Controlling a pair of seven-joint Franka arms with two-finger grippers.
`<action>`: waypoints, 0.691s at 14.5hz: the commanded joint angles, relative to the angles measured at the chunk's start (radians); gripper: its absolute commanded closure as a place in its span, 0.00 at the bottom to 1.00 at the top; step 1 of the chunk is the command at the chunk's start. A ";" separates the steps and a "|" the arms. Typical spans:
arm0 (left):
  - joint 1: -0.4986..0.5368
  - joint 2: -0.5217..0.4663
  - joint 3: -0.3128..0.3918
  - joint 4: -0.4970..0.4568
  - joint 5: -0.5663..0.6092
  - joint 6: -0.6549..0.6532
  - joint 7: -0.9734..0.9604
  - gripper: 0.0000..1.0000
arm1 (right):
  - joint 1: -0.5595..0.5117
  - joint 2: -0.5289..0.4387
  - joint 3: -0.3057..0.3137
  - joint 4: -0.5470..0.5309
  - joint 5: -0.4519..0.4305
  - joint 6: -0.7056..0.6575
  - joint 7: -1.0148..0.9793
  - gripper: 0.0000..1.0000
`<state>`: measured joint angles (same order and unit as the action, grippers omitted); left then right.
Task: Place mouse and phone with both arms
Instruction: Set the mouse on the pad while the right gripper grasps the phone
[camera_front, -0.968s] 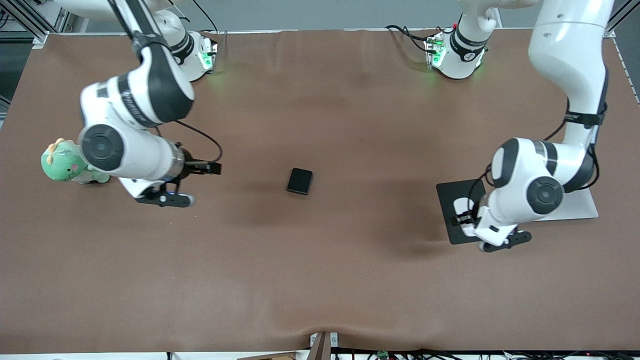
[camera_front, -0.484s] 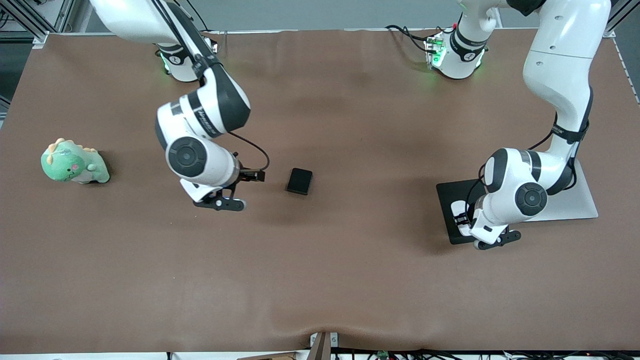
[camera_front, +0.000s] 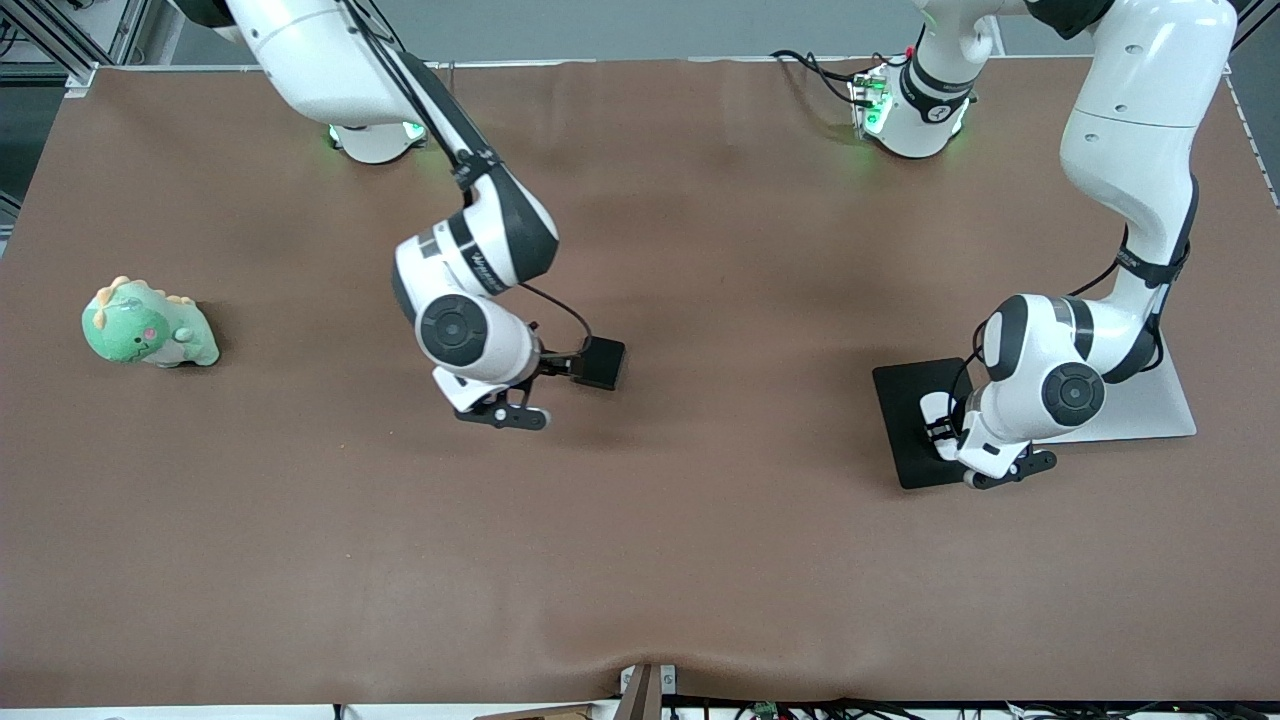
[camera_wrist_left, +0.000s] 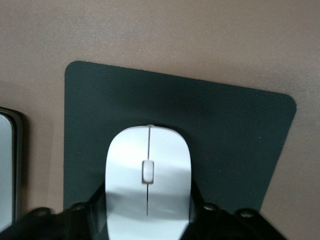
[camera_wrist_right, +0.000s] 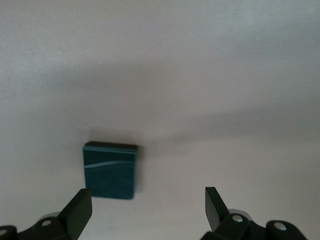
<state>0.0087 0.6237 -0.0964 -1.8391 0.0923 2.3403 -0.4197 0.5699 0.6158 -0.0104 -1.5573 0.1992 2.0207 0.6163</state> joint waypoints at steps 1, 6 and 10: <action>0.005 -0.059 -0.014 -0.025 0.020 0.004 -0.027 0.00 | 0.041 0.044 -0.010 0.011 0.022 0.061 0.057 0.00; 0.002 -0.223 -0.034 0.105 0.020 -0.221 -0.010 0.00 | 0.087 0.081 -0.010 -0.056 0.023 0.193 0.077 0.00; 0.007 -0.303 -0.036 0.325 0.012 -0.451 0.073 0.00 | 0.117 0.111 -0.010 -0.058 0.023 0.246 0.114 0.00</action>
<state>0.0074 0.3478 -0.1254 -1.6085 0.0924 1.9915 -0.3860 0.6584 0.7187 -0.0105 -1.6096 0.2011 2.2357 0.6980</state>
